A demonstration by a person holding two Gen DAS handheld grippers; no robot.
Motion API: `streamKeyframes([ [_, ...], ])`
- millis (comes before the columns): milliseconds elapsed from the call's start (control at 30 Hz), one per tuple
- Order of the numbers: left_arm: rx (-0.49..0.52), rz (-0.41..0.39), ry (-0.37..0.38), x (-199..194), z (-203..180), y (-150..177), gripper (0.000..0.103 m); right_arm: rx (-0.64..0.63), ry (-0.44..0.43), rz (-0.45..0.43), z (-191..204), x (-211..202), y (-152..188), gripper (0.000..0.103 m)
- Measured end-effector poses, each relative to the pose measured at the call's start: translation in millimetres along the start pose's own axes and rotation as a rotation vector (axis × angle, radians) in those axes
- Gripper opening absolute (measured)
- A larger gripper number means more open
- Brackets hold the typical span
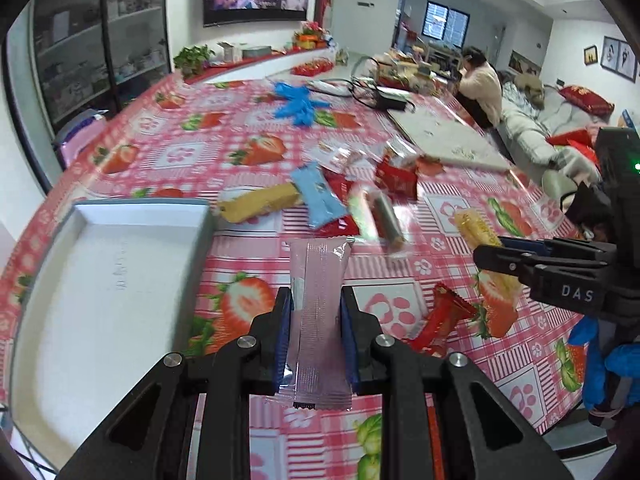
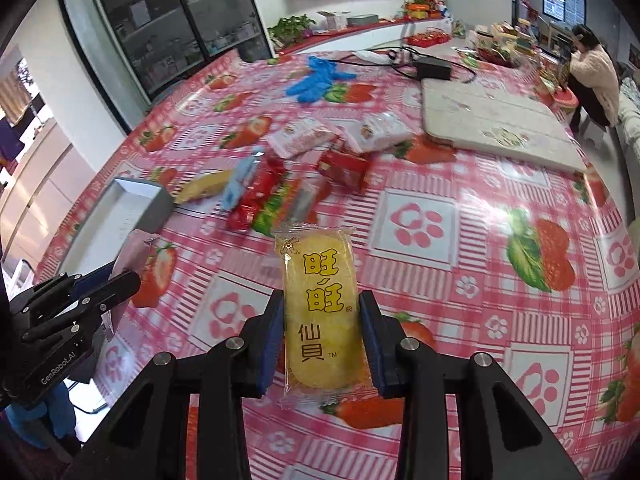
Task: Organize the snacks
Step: 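Carry both snacks over the white box and open both grippers to drop them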
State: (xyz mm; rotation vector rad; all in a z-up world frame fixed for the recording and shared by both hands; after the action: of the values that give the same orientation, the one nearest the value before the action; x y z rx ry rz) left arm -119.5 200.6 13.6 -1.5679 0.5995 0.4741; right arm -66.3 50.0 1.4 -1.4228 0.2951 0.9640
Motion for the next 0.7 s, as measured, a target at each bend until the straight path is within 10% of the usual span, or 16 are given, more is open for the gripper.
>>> streamKeyframes([
  [700,-0.268,-0.002,-0.239,-43.2,193.3,37.5,0.025,-0.282,-0.277,0.107,243.2,74.0,-20.8,0.038],
])
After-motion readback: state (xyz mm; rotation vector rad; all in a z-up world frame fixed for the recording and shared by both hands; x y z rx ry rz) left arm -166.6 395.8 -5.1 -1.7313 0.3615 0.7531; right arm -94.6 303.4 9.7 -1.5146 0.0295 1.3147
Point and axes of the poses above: each gripper's, at about its wrist camera, not at the fingertips, and x roughly the way its jaws point, z to its left, y to its underside, the point moved 8 cm from there along x, roughly the way its jaws point, and after that the axes turned 11 degrees about -z, right-handed, at the moved point
